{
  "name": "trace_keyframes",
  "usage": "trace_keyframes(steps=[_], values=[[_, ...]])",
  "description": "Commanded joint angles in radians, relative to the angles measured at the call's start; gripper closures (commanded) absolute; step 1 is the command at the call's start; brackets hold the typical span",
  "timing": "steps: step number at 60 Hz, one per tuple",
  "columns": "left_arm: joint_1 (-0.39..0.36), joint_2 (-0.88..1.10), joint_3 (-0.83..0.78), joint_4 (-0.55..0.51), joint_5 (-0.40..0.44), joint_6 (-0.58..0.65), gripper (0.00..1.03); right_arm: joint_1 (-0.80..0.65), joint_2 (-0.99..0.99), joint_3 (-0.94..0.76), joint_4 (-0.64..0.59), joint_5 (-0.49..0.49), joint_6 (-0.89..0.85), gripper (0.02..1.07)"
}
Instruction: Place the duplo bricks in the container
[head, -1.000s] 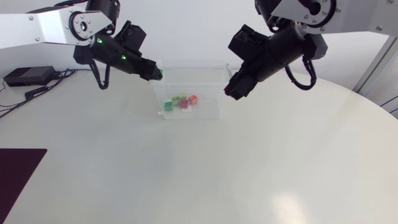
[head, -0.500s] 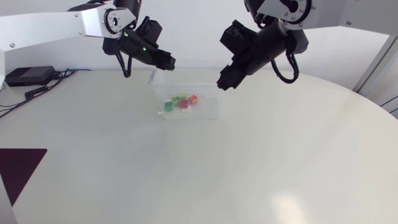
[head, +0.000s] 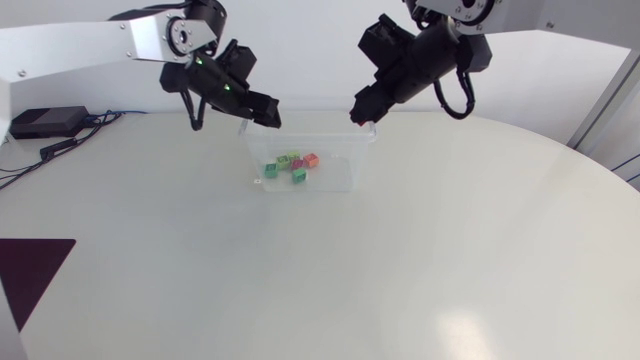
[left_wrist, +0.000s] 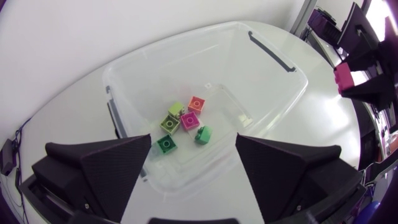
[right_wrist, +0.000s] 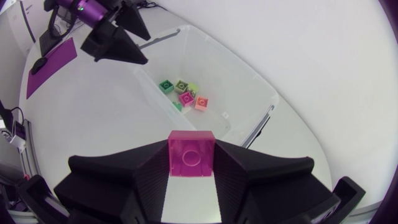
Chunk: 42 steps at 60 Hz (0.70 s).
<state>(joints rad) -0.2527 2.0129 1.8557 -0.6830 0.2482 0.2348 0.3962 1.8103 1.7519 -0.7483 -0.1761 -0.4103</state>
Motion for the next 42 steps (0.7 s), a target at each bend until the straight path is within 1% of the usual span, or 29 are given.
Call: trace_keyframes(steps=[1,14,19,29,34,36,37,38,42], values=[[0.016,-0.112,-0.059,-0.009,-0.004,-0.014,0.04,-0.007,0.044,0.046,0.023,-0.002,0.036,0.80],[0.033,-0.287,-0.205,-0.003,-0.004,-0.012,0.04,-0.002,0.124,0.144,0.044,-0.002,0.071,0.79],[0.033,-0.347,-0.256,0.007,-0.004,-0.011,0.04,0.000,0.156,0.169,0.079,0.006,0.082,0.79],[0.044,-0.457,-0.355,0.026,-0.015,-0.008,0.04,0.003,0.250,0.274,0.084,0.009,0.113,0.78],[0.059,-0.510,-0.409,0.037,-0.021,-0.003,0.04,0.001,0.308,0.334,0.083,0.010,0.125,0.71],[0.067,-0.525,-0.426,0.037,-0.021,0.000,0.04,0.003,0.331,0.356,0.078,0.010,0.128,0.66],[0.072,-0.551,-0.452,0.040,-0.021,0.005,0.04,0.004,0.351,0.371,0.076,0.015,0.134,0.60],[0.073,-0.560,-0.463,0.042,-0.021,0.006,0.04,0.007,0.362,0.379,0.076,0.020,0.134,0.57],[0.090,-0.602,-0.500,0.053,-0.023,0.009,0.04,0.013,0.394,0.405,0.070,0.029,0.134,0.48]])
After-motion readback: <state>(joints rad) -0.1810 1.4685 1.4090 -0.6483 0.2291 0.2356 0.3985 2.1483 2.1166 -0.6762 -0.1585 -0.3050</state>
